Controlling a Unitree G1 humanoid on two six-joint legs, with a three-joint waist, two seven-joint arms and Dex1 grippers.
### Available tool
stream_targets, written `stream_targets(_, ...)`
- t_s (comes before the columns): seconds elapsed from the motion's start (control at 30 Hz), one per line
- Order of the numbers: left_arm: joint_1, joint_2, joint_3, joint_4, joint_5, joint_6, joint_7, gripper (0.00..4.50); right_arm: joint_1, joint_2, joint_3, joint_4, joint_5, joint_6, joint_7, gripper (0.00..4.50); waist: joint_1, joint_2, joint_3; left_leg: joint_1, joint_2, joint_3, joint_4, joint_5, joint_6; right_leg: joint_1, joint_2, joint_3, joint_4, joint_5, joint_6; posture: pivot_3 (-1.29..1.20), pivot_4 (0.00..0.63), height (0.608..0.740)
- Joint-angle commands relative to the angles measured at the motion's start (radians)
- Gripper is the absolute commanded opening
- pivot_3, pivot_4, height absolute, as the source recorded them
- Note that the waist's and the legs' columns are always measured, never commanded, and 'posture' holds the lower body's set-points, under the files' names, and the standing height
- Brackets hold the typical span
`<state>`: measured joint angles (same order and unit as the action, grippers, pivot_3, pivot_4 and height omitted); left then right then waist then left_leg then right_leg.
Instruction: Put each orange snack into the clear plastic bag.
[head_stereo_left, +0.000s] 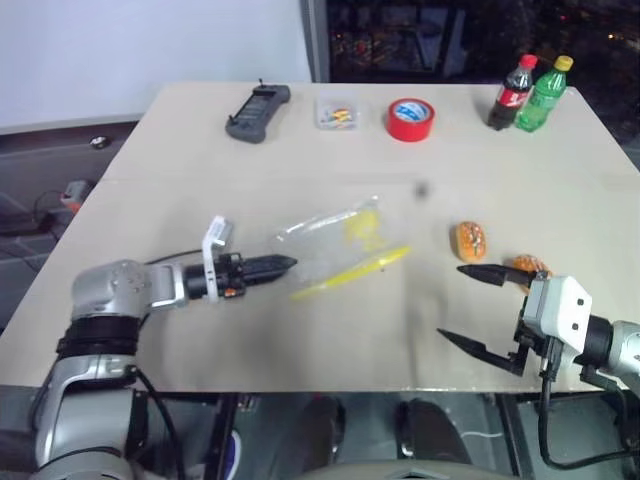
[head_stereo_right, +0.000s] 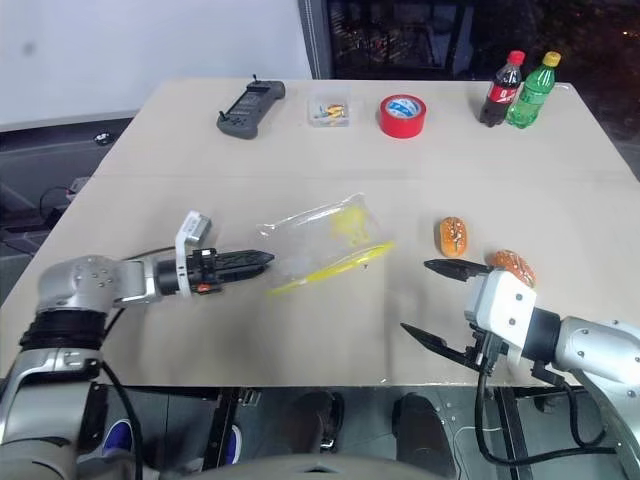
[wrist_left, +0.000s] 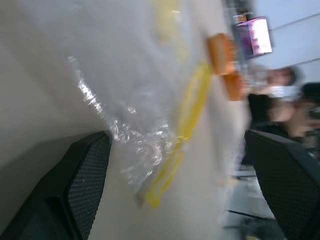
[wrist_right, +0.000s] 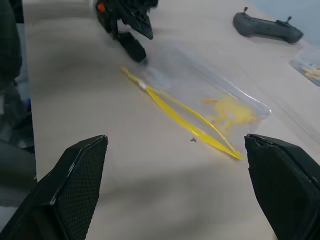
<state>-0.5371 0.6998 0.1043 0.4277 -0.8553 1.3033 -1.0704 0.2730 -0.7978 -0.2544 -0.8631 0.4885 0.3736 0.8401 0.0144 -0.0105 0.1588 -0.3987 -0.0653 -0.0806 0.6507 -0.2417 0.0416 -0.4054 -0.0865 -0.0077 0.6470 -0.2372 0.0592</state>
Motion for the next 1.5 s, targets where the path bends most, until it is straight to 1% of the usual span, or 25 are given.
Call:
stream_targets(0.03, 0.031, -0.014, 0.013, 0.013, -0.013, 0.013, -0.044, 4.48, 0.04, 0.007, -0.054, -0.068, 0.008, 0.003, -0.027, 4.5, -0.004, 0.0, 0.0, 0.0, 0.0, 0.001, 0.0, 0.0, 0.0, 0.0, 0.0, 0.001, 0.0, 0.0, 0.0, 0.0, 0.15, 0.74)
stream_targets(0.13, 0.051, -0.052, 0.089, 0.0, -0.046, 0.038, 0.001, 4.48, 0.063, 0.01, -0.061, -0.087, 0.002, 0.01, -0.047, 4.5, -0.004, 0.0, 0.0, 0.001, 0.001, 0.001, 0.0, 0.0, 0.0, 0.0, -0.001, 0.002, 0.0, 0.0, 0.0, 0.0, 0.15, 0.74)
stream_targets(0.2, 0.074, -0.074, 0.146, -0.057, -0.074, 0.066, 0.056, 4.48, 0.072, 0.015, -0.066, -0.098, 0.003, 0.016, -0.061, 4.5, -0.002, 0.0, 0.0, 0.001, 0.001, 0.001, 0.0, -0.001, 0.001, 0.0, -0.001, 0.002, 0.0, 0.0, 0.0, 0.0, 0.15, 0.74)
stream_targets(0.33, 0.122, -0.125, 0.228, -0.2, -0.037, 0.154, 0.304, 4.48, 0.096, 0.015, -0.072, -0.108, -0.006, 0.011, -0.068, 4.5, 0.0, -0.001, -0.001, 0.001, 0.001, 0.001, 0.001, -0.002, 0.003, 0.0, -0.002, 0.002, 0.0, 0.0, 0.0, 0.0, 0.15, 0.74)
stream_targets(0.43, 0.129, -0.199, 0.373, -0.295, -0.05, 0.256, 0.46, 4.48, 0.101, 0.019, -0.062, -0.099, -0.013, 0.004, -0.075, 4.5, 0.0, -0.001, -0.001, 0.001, 0.001, 0.001, 0.001, -0.002, 0.003, 0.0, -0.002, 0.002, 0.0, 0.0, 0.0, 0.0, 0.15, 0.74)
stream_targets(0.5, 0.123, -0.288, 0.439, -0.341, -0.035, 0.303, 0.564, 4.48, 0.094, 0.021, -0.042, -0.087, -0.023, -0.002, -0.076, 4.5, 0.0, -0.001, -0.002, 0.001, 0.001, 0.001, 0.001, -0.002, 0.003, 0.0, -0.002, 0.002, 0.001, 0.0, 0.0, 0.0, 0.15, 0.74)
stream_targets(0.57, 0.129, -0.376, 0.455, -0.388, -0.034, 0.298, 0.625, 4.48, 0.079, 0.022, -0.029, -0.078, -0.023, -0.001, -0.076, 4.5, 0.001, -0.001, -0.002, 0.002, 0.001, 0.001, 0.002, -0.002, 0.003, 0.0, -0.002, 0.002, 0.002, 0.0, 0.0, 0.0, 0.15, 0.74)
stream_targets(0.67, 0.105, -0.537, 0.537, -0.379, -0.033, 0.27, 0.727, 4.48, 0.065, 0.017, -0.029, -0.069, -0.018, 0.002, -0.069, 4.5, 0.017, -0.001, -0.005, 0.003, 0.0, 0.001, 0.003, -0.001, 0.002, 0.002, -0.003, 0.001, 0.003, 0.0, 0.001, 0.0, 0.15, 0.74)
stream_targets(0.8, 0.099, -0.631, 0.571, -0.364, -0.055, 0.248, 0.763, 4.48, 0.063, 0.012, -0.042, -0.074, -0.006, 0.013, -0.062, 4.5, 0.027, -0.003, -0.007, 0.004, 0.0, 0.0, 0.005, -0.001, 0.002, 0.005, -0.002, 0.0, 0.002, 0.0, 0.001, 0.0, 0.15, 0.74)
stream_targets(0.87, 0.082, -0.666, 0.579, -0.309, -0.05, 0.202, 0.779, 4.48, 0.065, 0.009, -0.047, -0.081, -0.005, 0.016, -0.062, 4.5, 0.028, -0.003, -0.007, 0.004, -0.001, 0.0, 0.005, -0.001, 0.002, 0.005, -0.002, 0.0, 0.002, 0.0, 0.001, 0.0, 0.15, 0.74)
stream_targets(0.93, 0.057, -0.69, 0.599, -0.252, -0.027, 0.149, 0.832, 4.48, 0.066, 0.007, -0.046, -0.084, -0.009, 0.017, -0.064, 4.5, 0.03, -0.003, -0.007, 0.004, -0.001, -0.001, 0.005, -0.001, 0.002, 0.006, -0.001, -0.001, 0.002, 0.0, 0.001, 0.0, 0.15, 0.74)
stream_targets(1.0, 0.058, -0.687, 0.551, -0.247, 0.005, 0.112, 0.851, 4.48, 0.071, 0.009, -0.05, -0.089, -0.01, 0.018, -0.069, 4.5, 0.031, -0.003, -0.008, 0.007, -0.001, -0.002, 0.005, -0.002, 0.002, 0.01, -0.001, -0.002, 0.001, 0.0, 0.001, 0.0, 0.15, 0.74)
stream_targets(1.03, 0.053, -0.691, 0.551, -0.241, 0.005, 0.099, 0.866, 4.48, 0.073, 0.012, -0.053, -0.091, -0.01, 0.02, -0.073, 4.5, 0.029, -0.003, -0.009, 0.008, -0.001, -0.002, 0.005, -0.002, 0.002, 0.011, -0.001, -0.002, 0.001, 0.0, 0.001, 0.0, 0.15, 0.74)
stream_targets(1.07, 0.047, -0.692, 0.556, -0.231, -0.001, 0.096, 0.875, 3.99, 0.073, 0.013, -0.053, -0.092, -0.01, 0.021, -0.076, 4.5, 0.028, -0.003, -0.009, 0.009, -0.001, -0.002, 0.005, -0.002, 0.003, 0.013, -0.002, -0.002, 0.001, 0.0, 0.002, 0.0, 0.15, 0.74)
stream_targets(1.1, 0.043, -0.689, 0.549, -0.223, -0.006, 0.1, 0.877, 3.69, 0.077, 0.015, -0.053, -0.093, -0.013, 0.019, -0.078, 4.5, 0.027, -0.002, -0.009, 0.011, -0.001, -0.002, 0.005, -0.002, 0.003, 0.014, -0.002, -0.002, 0.001, 0.0, 0.002, 0.0, 0.15, 0.74)
stream_targets(1.17, 0.03, -0.687, 0.546, -0.205, -0.015, 0.093, 0.894, 2.88, 0.078, 0.017, -0.045, -0.093, -0.022, 0.016, -0.082, 4.5, 0.025, -0.003, -0.009, 0.013, 0.0, -0.002, 0.005, -0.002, 0.003, 0.016, -0.002, -0.002, 0.001, -0.002, 0.005, 0.0, 0.15, 0.74)
stream_targets(1.23, 0.01, -0.689, 0.555, -0.186, -0.025, 0.089, 0.916, 1.82, 0.069, 0.021, -0.033, -0.093, -0.03, 0.017, -0.094, 4.5, 0.024, -0.002, -0.009, 0.014, 0.0, -0.002, 0.005, -0.002, 0.003, 0.016, -0.001, -0.002, 0.001, -0.002, 0.005, 0.0, 0.15, 0.74)
stream_targets(1.27, -0.002, -0.692, 0.567, -0.177, -0.034, 0.09, 0.929, 1.57, 0.063, 0.025, -0.024, -0.094, -0.037, 0.017, -0.105, 4.5, 0.024, -0.002, -0.009, 0.014, 0.0, -0.002, 0.004, -0.002, 0.003, 0.016, -0.001, -0.002, 0.001, -0.002, 0.005, 0.0, 0.15, 0.74)
stream_targets(1.33, -0.015, -0.69, 0.577, -0.167, -0.048, 0.095, 0.945, 0.66, 0.055, 0.031, -0.004, -0.099, -0.055, 0.016, -0.123, 4.5, 0.027, -0.001, -0.01, 0.014, 0.0, -0.002, 0.004, -0.002, 0.003, 0.016, -0.001, -0.002, 0.001, -0.002, 0.005, 0.0, 0.15, 0.74)
stream_targets(1.37, -0.023, -0.689, 0.587, -0.158, -0.061, 0.098, 0.954, 0.58, 0.05, 0.03, 0.017, -0.1, -0.08, 0.011, -0.132, 4.5, 0.027, -0.001, -0.01, 0.016, 0.0, -0.003, 0.004, -0.002, 0.002, 0.019, -0.001, -0.003, 0.001, -0.002, 0.005, 0.0, 0.15, 0.74)
stream_targets(1.4, -0.028, -0.688, 0.593, -0.152, -0.07, 0.099, 0.961, 0.03, 0.047, 0.029, 0.032, -0.1, -0.099, 0.007, -0.138, 4.5, 0.027, -0.001, -0.01, 0.018, 0.0, -0.003, 0.004, -0.004, -0.001, 0.02, -0.001, -0.003, 0.0, -0.002, 0.006, 0.0, 0.15, 0.74)
stream_targets(1.43, -0.036, -0.685, 0.601, -0.143, -0.082, 0.102, 0.969, 0.03, 0.038, 0.027, 0.054, -0.098, -0.123, 0.004, -0.147, 4.5, 0.025, 0.0, -0.011, 0.018, 0.0, -0.003, 0.004, -0.004, -0.002, 0.021, -0.002, -0.003, 0.0, -0.003, 0.006, 0.0, 0.15, 0.74)
stream_targets(1.47, -0.054, -0.688, 0.627, -0.144, -0.11, 0.119, 0.994, 0.03, 0.01, 0.031, 0.106, -0.085, -0.19, -0.013, -0.176, 4.5, 0.024, 0.0, -0.011, 0.018, 0.0, -0.003, 0.004, -0.004, -0.002, 0.021, -0.002, -0.003, 0.0, -0.003, 0.006, 0.0, 0.15, 0.74)
stream_targets(1.5, -0.081, -0.688, 0.657, -0.144, -0.142, 0.148, 1.025, 0.03, -0.038, 0.033, 0.187, -0.047, -0.293, -0.034, -0.211, 4.5, 0.022, -0.001, -0.01, 0.019, 0.0, -0.003, 0.004, -0.004, -0.002, 0.021, -0.001, -0.004, 0.0, -0.003, 0.006, 0.0, 0.15, 0.74)
